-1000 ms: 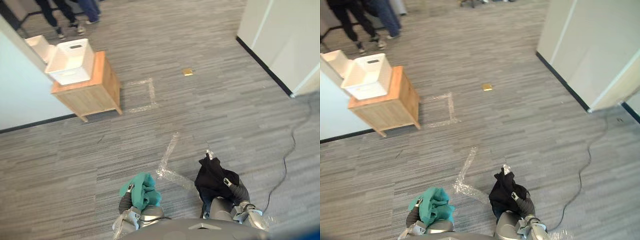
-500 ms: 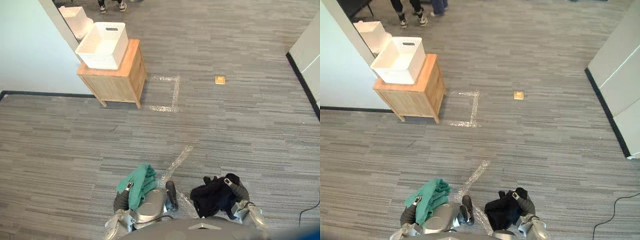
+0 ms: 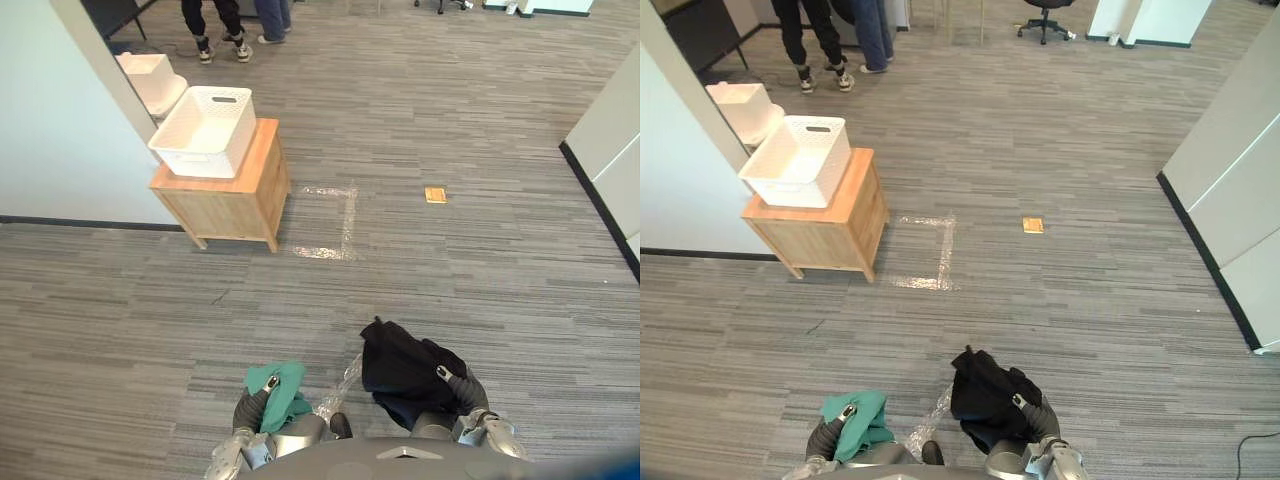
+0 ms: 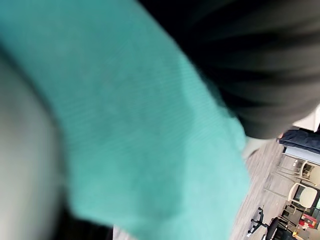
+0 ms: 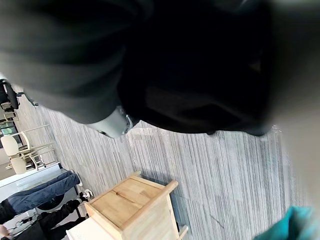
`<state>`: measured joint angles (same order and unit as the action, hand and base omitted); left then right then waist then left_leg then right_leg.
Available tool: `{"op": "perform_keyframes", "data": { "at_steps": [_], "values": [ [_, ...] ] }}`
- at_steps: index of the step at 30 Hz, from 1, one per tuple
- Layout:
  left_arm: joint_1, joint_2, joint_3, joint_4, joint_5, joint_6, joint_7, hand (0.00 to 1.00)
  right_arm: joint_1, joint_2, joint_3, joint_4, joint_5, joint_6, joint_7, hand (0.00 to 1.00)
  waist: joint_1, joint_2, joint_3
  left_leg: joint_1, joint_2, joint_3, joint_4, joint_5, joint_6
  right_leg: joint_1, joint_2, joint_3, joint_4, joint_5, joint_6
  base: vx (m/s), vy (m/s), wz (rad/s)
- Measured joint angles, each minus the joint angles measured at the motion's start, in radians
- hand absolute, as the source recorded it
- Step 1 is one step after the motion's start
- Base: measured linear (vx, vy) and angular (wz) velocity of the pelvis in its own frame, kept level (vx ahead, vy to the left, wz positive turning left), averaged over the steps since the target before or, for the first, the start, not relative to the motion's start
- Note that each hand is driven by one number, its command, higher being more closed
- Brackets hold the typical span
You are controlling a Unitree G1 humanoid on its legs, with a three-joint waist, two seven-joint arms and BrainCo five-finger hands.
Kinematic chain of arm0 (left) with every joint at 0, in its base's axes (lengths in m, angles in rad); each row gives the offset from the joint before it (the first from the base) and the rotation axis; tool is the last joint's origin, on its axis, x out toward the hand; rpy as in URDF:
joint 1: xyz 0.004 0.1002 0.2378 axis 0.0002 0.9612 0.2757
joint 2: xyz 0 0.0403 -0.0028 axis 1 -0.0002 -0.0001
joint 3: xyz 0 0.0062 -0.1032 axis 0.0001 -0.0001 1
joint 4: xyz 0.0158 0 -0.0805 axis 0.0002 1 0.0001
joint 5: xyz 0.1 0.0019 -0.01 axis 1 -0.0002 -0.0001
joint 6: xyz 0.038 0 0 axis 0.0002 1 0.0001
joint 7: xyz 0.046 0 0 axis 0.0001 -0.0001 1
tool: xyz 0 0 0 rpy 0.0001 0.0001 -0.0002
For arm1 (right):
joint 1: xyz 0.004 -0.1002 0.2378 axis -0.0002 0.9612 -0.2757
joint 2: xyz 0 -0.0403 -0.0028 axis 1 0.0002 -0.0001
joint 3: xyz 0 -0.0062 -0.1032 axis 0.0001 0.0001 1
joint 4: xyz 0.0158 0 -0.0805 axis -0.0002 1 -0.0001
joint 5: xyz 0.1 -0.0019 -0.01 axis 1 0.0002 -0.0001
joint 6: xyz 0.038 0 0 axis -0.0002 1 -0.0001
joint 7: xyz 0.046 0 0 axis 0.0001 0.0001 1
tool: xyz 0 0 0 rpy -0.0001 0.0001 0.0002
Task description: Tidy the bed and pick cloth on bed and put in laundry
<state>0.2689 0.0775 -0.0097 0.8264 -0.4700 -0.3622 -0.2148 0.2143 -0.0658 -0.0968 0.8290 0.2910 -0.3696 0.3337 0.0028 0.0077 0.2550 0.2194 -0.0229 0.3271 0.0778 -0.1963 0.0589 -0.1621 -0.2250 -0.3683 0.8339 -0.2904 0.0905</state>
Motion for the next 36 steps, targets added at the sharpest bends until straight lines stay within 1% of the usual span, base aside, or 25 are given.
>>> {"op": "perform_keyframes", "data": {
  "at_steps": [1,2,3,5,6,7,8,9,12,15,17,18,20,23,24,25,26,27,28,30,32,33,34,35,36],
  "values": [
    [-0.007,0.005,0.0,0.0,-0.011,0.001,0.0,1.0,0.0,0.001,-0.001,-0.007,0.001,-0.008,0.007,1.0,-0.006,-0.005,0.003,0.01,0.01,-0.013,0.0,-0.004,-0.006,-0.015,0.022,0.003,-0.066,0.001,0.0,0.31,-0.146,0.7],
    [-0.021,0.008,-0.002,0.0,-0.015,0.002,-0.001,1.0,0.022,0.009,0.0,-0.003,0.058,-0.088,0.074,1.0,-0.014,-0.017,0.003,0.02,0.025,-0.04,-0.003,-0.014,-0.019,-0.045,0.054,0.01,-0.21,0.027,0.0,0.33,-0.169,0.78],
    [-0.029,0.008,0.005,-0.001,-0.015,0.001,-0.004,1.0,0.053,0.026,-0.013,-0.042,0.104,-0.09,0.116,1.0,-0.013,-0.032,0.01,0.038,0.032,-0.067,-0.002,-0.032,-0.034,-0.064,0.069,0.025,-0.362,0.091,-0.01,0.35,-0.18,0.73],
    [-0.017,-0.003,0.023,0.006,-0.011,-0.003,-0.006,1.0,0.065,0.029,-0.028,-0.011,0.165,-0.044,0.184,1.0,-0.011,-0.044,0.012,0.071,0.044,-0.085,0.011,-0.074,-0.063,-0.081,0.076,0.054,-0.539,0.187,-0.01,0.53,-0.281,0.41],
    [-0.01,-0.008,0.031,0.014,-0.01,-0.021,-0.008,1.0,0.067,0.039,-0.044,-0.002,0.186,-0.047,0.212,1.0,-0.013,-0.044,0.011,0.097,0.052,-0.097,0.027,-0.111,-0.091,-0.079,0.076,0.074,-0.602,0.239,-0.01,0.61,-0.314,0.29],
    [0.003,-0.02,0.04,0.023,-0.01,-0.034,-0.008,1.0,0.077,0.044,-0.053,-0.002,0.197,-0.055,0.22,1.0,-0.016,-0.032,0.011,0.122,0.074,-0.11,0.048,-0.151,-0.118,-0.079,0.08,0.079,-0.566,0.333,-0.057,0.57,-0.285,0.28],
    [0.007,-0.021,0.041,0.024,-0.009,-0.038,-0.008,1.0,0.074,0.047,-0.056,-0.009,0.197,-0.06,0.221,1.0,-0.018,-0.024,0.008,0.133,0.095,-0.116,0.052,-0.163,-0.132,-0.085,0.091,0.069,-0.528,0.33,-0.101,0.59,-0.295,0.28],
    [0.007,-0.041,0.034,0.022,-0.008,-0.044,-0.009,1.0,0.071,0.048,-0.057,-0.03,0.196,-0.069,0.221,1.0,-0.019,0.011,-0.002,0.131,0.122,-0.119,0.057,-0.161,-0.146,-0.115,0.104,0.048,-0.452,0.253,-0.129,0.58,-0.294,0.22],
    [-0.008,-0.064,0.03,0.019,-0.007,-0.06,-0.013,1.0,0.057,0.046,-0.035,-0.078,0.19,-0.057,0.206,1.0,-0.013,0.018,0.003,0.101,0.157,-0.126,0.178,-0.106,-0.158,-0.118,0.108,0.035,-0.357,0.138,-0.15,0.46,-0.283,0.09],
    [0.016,-0.07,0.031,-0.035,-0.009,-0.062,-0.018,1.0,0.068,0.026,0.026,-0.163,0.121,-0.013,0.143,1.0,-0.014,0.024,0.008,-0.168,0.258,-0.174,0.767,0.046,-0.165,-0.008,0.161,0.028,-0.42,0.079,-0.156,0.48,-0.279,-0.04],
    [0.041,-0.071,0.028,-0.081,-0.007,-0.068,-0.019,1.0,0.064,0.014,0.042,-0.184,0.075,0.016,0.122,1.0,-0.006,0.035,0.018,-0.309,0.306,-0.175,1.027,0.015,-0.154,0.082,0.192,0.031,-0.482,0.059,-0.177,0.41,-0.129,-0.18],
    [0.043,-0.067,0.028,-0.093,-0.008,-0.067,-0.019,1.0,0.063,0.014,0.044,-0.184,0.06,0.024,0.114,1.0,-0.001,0.033,0.023,-0.341,0.302,-0.174,1.054,0.006,-0.149,0.114,0.193,0.033,-0.499,0.054,-0.177,0.41,-0.085,-0.13],
    [0.057,-0.063,0.025,-0.123,-0.013,-0.067,-0.023,1.0,0.071,0.007,0.053,-0.184,0.017,0.045,0.096,1.0,0.012,0.031,0.027,-0.401,0.257,-0.145,0.979,-0.025,-0.145,0.204,0.189,0.036,-0.555,0.042,-0.172,0.4,-0.059,-0.13],
    [0.07,-0.071,0.019,-0.144,-0.021,-0.06,-0.028,1.0,0.072,0.004,0.046,-0.186,-0.006,0.06,0.094,1.0,0.014,0.032,0.028,-0.405,0.165,-0.071,0.563,-0.049,-0.142,0.292,0.181,0.037,-0.597,0.039,-0.164,0.45,0.043,-0.08],
    [0.069,-0.069,0.019,-0.155,-0.022,-0.055,-0.029,1.0,0.064,0.009,0.043,-0.189,-0.019,0.062,0.094,1.0,0.014,0.021,0.036,-0.399,0.113,-0.045,0.389,-0.019,-0.129,0.319,0.168,0.035,-0.618,0.033,-0.152,0.51,0.115,0.03],
    [0.069,-0.065,0.018,-0.169,-0.023,-0.046,-0.026,1.0,0.069,0.011,0.042,-0.209,-0.038,0.062,0.091,1.0,0.015,0.019,0.044,-0.391,0.073,-0.01,0.218,0.063,-0.127,0.351,0.16,0.024,-0.642,0.026,-0.139,0.42,0.098,0.09],
    [0.07,-0.066,0.013,-0.173,-0.027,-0.039,-0.026,1.0,0.079,0.01,0.042,-0.222,-0.043,0.062,0.09,1.0,0.015,0.02,0.043,-0.389,0.063,0.01,0.145,0.109,-0.122,0.37,0.161,0.02,-0.659,0.021,-0.126,0.29,0.099,0.08],
    [0.072,-0.066,0.01,-0.17,-0.037,-0.032,-0.024,1.0,0.091,0.011,0.049,-0.225,-0.043,0.061,0.084,1.0,0.025,0.018,0.044,-0.364,0.06,0.058,0.088,0.218,-0.087,0.417,0.157,0.021,-0.693,0.009,-0.105,0.33,0.142,0.03],
    [0.072,-0.065,0.011,-0.171,-0.044,-0.027,-0.026,1.0,0.098,0.011,0.053,-0.226,-0.043,0.06,0.08,1.0,0.032,0.013,0.042,-0.349,0.051,0.087,0.078,0.23,-0.041,0.437,0.148,0.021,-0.704,0.003,-0.095,0.49,0.216,-0.04],
    [0.056,-0.06,0.012,-0.173,-0.057,-0.018,-0.027,1.0,0.095,0.005,0.079,-0.239,-0.043,0.055,0.062,1.0,0.047,0.001,0.043,-0.359,0.026,0.115,0.152,0.134,0.009,0.459,0.108,0.024,-0.718,0.005,-0.086,0.44,0.219,-0.11],
    [0.054,-0.049,0.011,-0.173,-0.055,-0.021,-0.028,1.0,0.096,0.005,0.097,-0.249,-0.042,0.055,0.053,1.0,0.044,0.001,0.042,-0.372,0.015,0.118,0.22,0.093,0.058,0.473,0.087,0.021,-0.698,0.013,-0.071,0.41,0.224,0.22],
    [0.054,-0.048,0.01,-0.175,-0.05,-0.022,-0.026,1.0,0.103,0.01,0.098,-0.256,-0.042,0.056,0.052,1.0,0.041,-0.006,0.044,-0.336,-0.003,0.135,0.222,0.068,0.069,0.463,0.053,0.023,-0.596,0.011,-0.022,0.43,0.255,0.46],
    [0.054,-0.046,0.009,-0.176,-0.049,-0.022,-0.024,1.0,0.106,0.009,0.106,-0.259,-0.042,0.057,0.051,1.0,0.042,-0.011,0.043,-0.316,-0.017,0.13,0.22,0.057,0.08,0.442,0.03,0.026,-0.508,0.005,0.004,0.42,0.257,0.57],
    [0.054,-0.031,0.005,-0.177,-0.049,-0.022,-0.02,1.0,0.106,0.009,0.122,-0.266,-0.042,0.058,0.046,1.0,0.041,-0.026,0.039,-0.279,-0.042,0.119,0.217,0.031,0.1,0.373,-0.023,0.031,-0.275,0.017,0.032,0.41,0.208,0.58],
    [0.054,-0.016,-0.006,-0.179,-0.048,-0.022,-0.018,1.0,0.105,0.006,0.145,-0.281,-0.042,0.06,0.04,1.0,0.041,-0.042,0.037,-0.228,-0.074,0.077,0.189,-0.004,0.122,0.279,-0.082,0.051,-0.017,0.091,0.012,0.4,0.176,0.7]
  ]
}}
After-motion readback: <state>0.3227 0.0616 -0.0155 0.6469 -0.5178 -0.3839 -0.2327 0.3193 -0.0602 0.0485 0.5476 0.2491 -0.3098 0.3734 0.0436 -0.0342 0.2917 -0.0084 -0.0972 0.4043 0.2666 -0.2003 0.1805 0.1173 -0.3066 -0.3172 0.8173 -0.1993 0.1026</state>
